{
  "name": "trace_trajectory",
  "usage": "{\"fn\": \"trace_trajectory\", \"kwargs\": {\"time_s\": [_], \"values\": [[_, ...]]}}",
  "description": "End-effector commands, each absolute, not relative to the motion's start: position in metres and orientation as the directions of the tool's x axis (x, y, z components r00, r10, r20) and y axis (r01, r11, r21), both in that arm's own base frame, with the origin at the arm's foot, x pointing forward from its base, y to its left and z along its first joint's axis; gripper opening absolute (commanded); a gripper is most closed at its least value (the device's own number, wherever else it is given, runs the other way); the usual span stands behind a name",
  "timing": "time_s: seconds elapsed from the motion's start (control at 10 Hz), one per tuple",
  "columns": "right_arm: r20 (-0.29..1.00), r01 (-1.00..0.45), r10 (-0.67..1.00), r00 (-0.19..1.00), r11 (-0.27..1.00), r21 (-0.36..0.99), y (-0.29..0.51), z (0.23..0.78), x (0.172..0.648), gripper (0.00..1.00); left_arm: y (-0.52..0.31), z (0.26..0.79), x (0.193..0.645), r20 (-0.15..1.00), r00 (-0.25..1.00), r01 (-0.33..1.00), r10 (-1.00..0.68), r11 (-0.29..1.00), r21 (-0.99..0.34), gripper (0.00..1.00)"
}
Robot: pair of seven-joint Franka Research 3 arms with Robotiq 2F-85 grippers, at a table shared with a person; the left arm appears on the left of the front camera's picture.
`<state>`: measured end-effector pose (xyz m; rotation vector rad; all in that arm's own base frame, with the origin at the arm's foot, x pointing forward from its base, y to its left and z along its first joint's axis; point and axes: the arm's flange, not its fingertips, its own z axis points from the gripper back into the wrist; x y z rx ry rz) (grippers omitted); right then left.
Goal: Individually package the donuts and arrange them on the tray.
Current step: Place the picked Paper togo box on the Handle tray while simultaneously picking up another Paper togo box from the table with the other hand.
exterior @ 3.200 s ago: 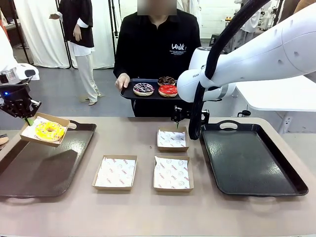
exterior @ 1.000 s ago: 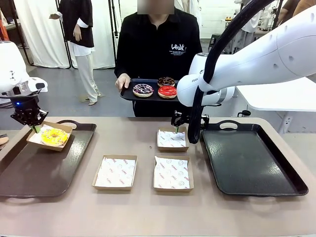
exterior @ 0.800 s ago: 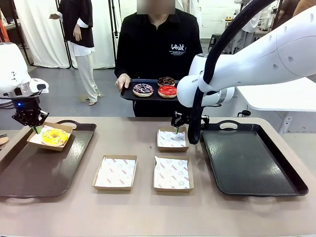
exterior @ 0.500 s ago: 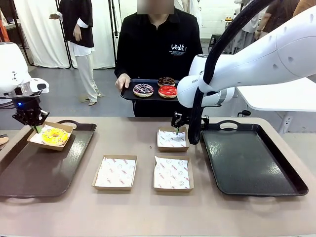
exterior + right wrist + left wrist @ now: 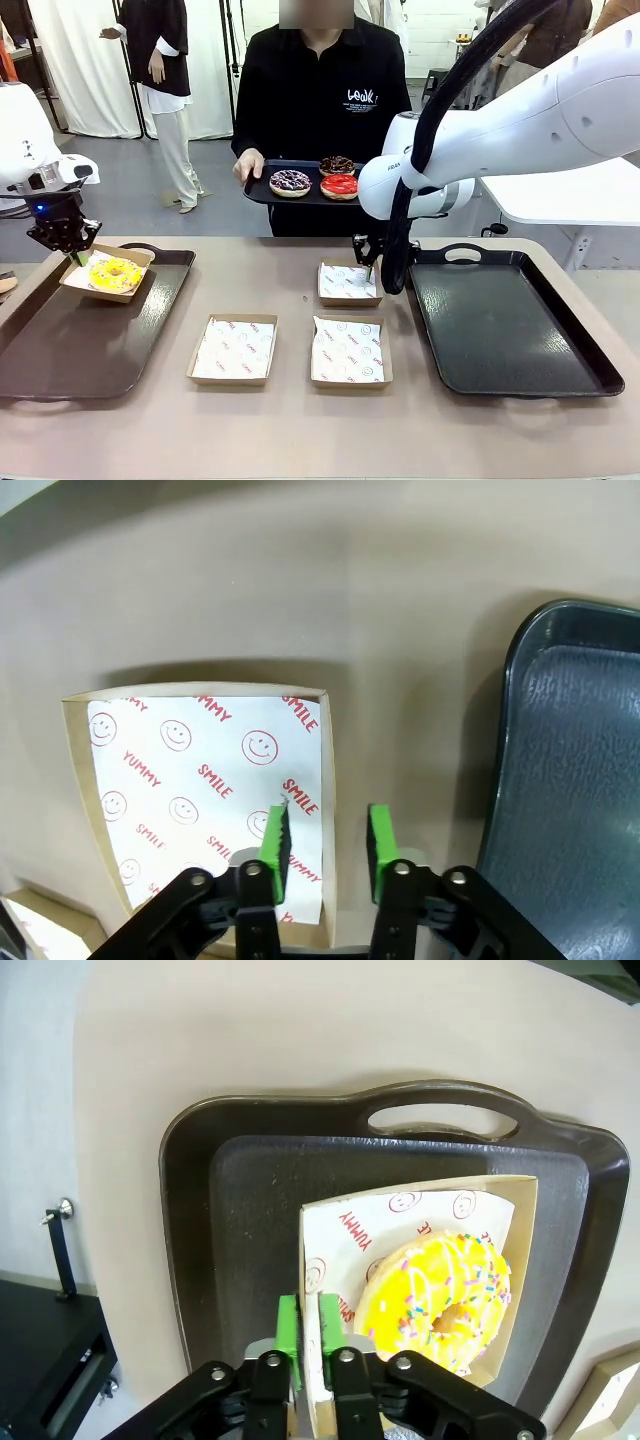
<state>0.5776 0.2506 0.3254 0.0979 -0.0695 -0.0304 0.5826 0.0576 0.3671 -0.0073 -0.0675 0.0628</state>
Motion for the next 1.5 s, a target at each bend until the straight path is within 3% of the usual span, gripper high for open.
{"fn": "trace_trajectory", "kwargs": {"time_s": [0.0,0.2,0.3,0.5,1.1,1.4], "values": [[0.077,0.021,-0.030,0.997,0.993,0.118,0.249,0.321,0.579,0.03,0.062,0.371,0.583,0.074,0.996,-0.051,0.053,0.998,-0.029,1.00],[0.077,0.024,-0.034,0.996,0.992,0.120,0.250,0.320,0.580,0.00,0.062,0.372,0.582,0.074,0.996,-0.054,0.056,0.998,-0.027,1.00],[0.077,0.027,-0.036,0.996,0.992,0.121,0.250,0.319,0.581,0.00,0.062,0.372,0.582,0.073,0.996,-0.055,0.056,0.998,-0.026,0.84],[0.075,0.033,-0.043,0.996,0.991,0.127,0.250,0.319,0.581,0.00,0.063,0.373,0.582,0.074,0.996,-0.057,0.059,0.998,-0.028,1.00],[0.085,0.042,-0.053,0.995,0.992,0.120,0.254,0.329,0.581,0.00,0.066,0.387,0.567,0.081,0.992,-0.092,0.095,0.995,-0.046,1.00],[0.080,0.022,-0.028,0.996,0.997,0.073,0.266,0.380,0.577,0.00,0.081,0.427,0.517,0.082,0.978,-0.173,0.194,0.962,-0.211,1.00]]}}
